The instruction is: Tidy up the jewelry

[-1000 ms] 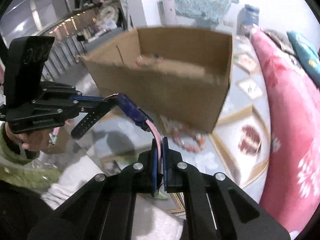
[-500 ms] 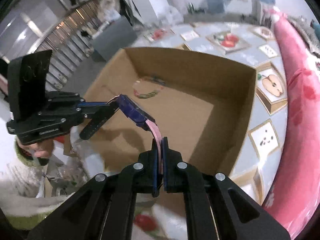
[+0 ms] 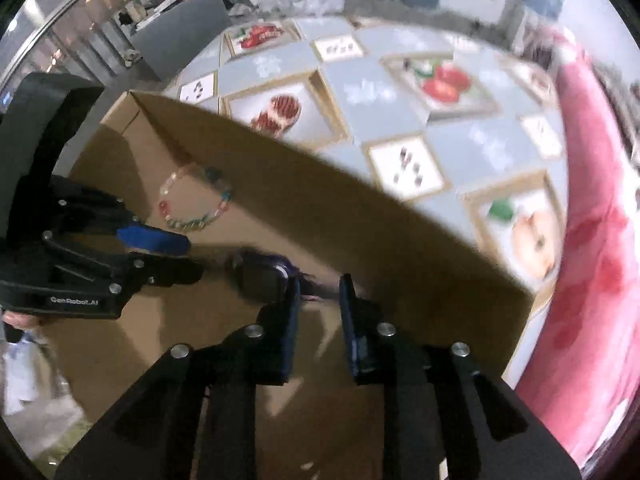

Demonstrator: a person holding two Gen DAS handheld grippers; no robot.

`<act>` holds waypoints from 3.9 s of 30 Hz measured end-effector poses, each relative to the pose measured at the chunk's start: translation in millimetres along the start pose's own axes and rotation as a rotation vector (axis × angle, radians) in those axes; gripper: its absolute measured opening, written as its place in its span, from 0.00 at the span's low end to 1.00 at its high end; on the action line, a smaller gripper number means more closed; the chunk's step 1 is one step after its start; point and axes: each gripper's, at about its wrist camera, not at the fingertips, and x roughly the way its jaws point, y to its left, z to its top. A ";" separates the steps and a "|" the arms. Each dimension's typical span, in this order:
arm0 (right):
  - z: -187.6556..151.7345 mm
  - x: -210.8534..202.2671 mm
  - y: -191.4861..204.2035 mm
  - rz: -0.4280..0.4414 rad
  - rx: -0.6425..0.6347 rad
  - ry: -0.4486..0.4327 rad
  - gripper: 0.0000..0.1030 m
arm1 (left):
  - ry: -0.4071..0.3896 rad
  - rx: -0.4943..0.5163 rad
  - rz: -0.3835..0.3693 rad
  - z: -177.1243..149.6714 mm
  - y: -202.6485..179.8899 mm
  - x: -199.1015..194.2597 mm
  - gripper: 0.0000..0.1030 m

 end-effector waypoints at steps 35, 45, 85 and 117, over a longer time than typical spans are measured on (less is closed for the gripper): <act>-265.2 -49.0 71.3 0.175 0.280 -0.366 0.34 | -0.520 0.167 0.055 -252.9 -46.5 -45.8 0.80; -271.4 -25.4 67.4 0.093 0.299 -0.359 0.33 | -0.425 0.180 0.279 -245.1 -50.7 11.1 0.80; -176.9 -22.8 147.3 0.434 0.060 -0.428 0.09 | -0.536 0.120 0.261 -309.3 3.4 -21.6 0.87; -246.4 5.0 85.7 0.148 0.218 -0.356 0.11 | -0.513 0.380 0.164 -243.3 -69.0 17.2 0.28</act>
